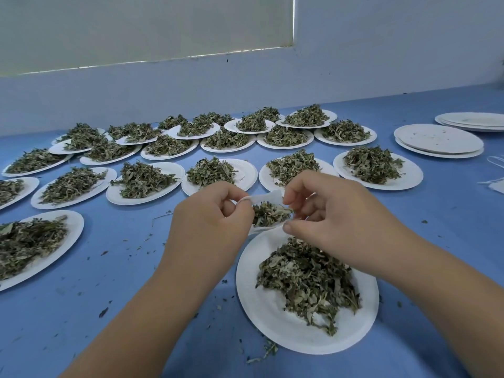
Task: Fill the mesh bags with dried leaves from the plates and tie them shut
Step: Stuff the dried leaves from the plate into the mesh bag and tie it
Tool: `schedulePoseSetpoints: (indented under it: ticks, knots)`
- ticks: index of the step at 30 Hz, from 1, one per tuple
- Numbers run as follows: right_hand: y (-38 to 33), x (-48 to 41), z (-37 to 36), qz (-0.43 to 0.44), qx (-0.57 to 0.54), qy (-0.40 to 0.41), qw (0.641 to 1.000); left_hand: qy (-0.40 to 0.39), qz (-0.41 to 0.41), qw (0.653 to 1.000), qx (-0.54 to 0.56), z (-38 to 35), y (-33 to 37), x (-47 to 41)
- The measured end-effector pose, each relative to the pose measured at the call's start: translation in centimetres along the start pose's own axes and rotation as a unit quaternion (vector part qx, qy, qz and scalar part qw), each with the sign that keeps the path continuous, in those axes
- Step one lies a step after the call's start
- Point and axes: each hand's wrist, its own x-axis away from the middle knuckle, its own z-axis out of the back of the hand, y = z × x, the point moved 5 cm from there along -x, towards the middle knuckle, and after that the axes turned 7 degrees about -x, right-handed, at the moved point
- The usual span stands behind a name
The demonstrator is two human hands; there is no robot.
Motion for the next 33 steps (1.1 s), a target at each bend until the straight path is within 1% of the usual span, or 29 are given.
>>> schedulePoseSetpoints:
  ticks: [5, 7, 9, 12, 15, 17, 20, 21, 25, 26, 27, 30, 33]
  knots:
    - [-0.6, 0.1, 0.1, 0.044, -0.052, 0.026, 0.997, -0.003, -0.007, 1.000, -0.007, -0.3, 0.2, 0.2]
    - [-1.2, 0.3, -0.1, 0.079, -0.045, 0.029, 0.995, -0.005, -0.016, 1.000, -0.007, -0.3, 0.4, 0.4]
    - [-1.5, 0.3, -0.4, 0.115, -0.003, 0.040, 0.993, -0.010, -0.029, 1.000, -0.006, -0.4, 0.8, 0.7]
    - [-1.9, 0.2, -1.1, 0.152, 0.104, 0.042, 0.982, -0.018, -0.048, 0.999, -0.009, -0.6, 1.3, 1.0]
    - [-2.1, 0.3, -1.5, 0.172, 0.134, 0.014, 0.976, -0.010, -0.051, 0.999, -0.010, -0.5, 1.3, 0.9]
    - [-2.2, 0.4, -1.7, 0.178, 0.117, -0.014, 0.977, -0.002, -0.047, 0.999, -0.009, -0.3, 1.2, 0.8]
    - [-2.3, 0.5, -2.0, 0.183, 0.103, -0.079, 0.974, 0.004, -0.035, 0.999, -0.001, -0.1, 1.1, 0.7]
    - [-2.4, 0.6, -1.9, 0.190, 0.098, -0.082, 0.973, 0.004, -0.033, 0.999, -0.002, 0.0, 1.0, 0.6]
    - [-2.8, 0.8, 0.2, 0.196, 0.016, -0.015, 0.980, 0.015, -0.026, 1.000, -0.004, 0.8, 0.7, 0.2]
    - [-2.8, 0.9, 0.6, 0.193, 0.012, -0.024, 0.981, 0.020, -0.025, 0.999, -0.010, 1.1, 0.6, 0.1]
    - [-2.7, 0.9, 0.7, 0.185, 0.016, -0.052, 0.981, 0.025, -0.025, 0.999, -0.018, 1.3, 0.6, 0.1]
    - [-2.1, 1.3, 0.5, 0.134, 0.043, -0.166, 0.976, 0.040, -0.029, 0.998, -0.031, 1.9, 0.4, -0.1]
    - [-1.4, 1.7, -0.4, 0.085, 0.071, -0.248, 0.963, 0.050, -0.022, 0.998, -0.036, 2.1, 0.1, -0.2]
